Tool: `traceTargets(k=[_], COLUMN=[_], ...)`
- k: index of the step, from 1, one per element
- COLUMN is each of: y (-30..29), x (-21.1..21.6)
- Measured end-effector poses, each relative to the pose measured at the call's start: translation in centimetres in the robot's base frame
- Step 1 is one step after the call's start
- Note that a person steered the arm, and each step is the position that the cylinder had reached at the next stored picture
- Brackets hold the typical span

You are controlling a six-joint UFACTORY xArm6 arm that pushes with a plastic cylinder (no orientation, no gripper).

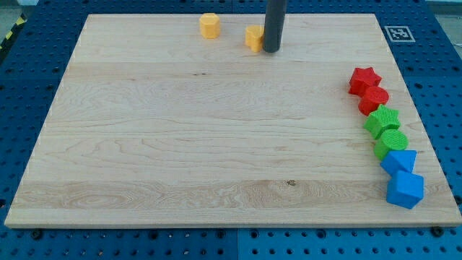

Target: Push the yellow heart into the yellow hexagon

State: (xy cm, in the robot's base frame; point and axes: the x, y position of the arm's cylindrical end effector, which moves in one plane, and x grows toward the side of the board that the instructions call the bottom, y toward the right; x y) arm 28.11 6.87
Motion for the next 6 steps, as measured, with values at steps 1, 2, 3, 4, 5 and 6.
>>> traceTargets(k=[1,2,3,4,5,6], y=[-1.5,-1.8,-1.4,-1.6,-1.7,-3.0], x=[-1.4,-1.7,-0.3,-0.3,-0.7,-1.3])
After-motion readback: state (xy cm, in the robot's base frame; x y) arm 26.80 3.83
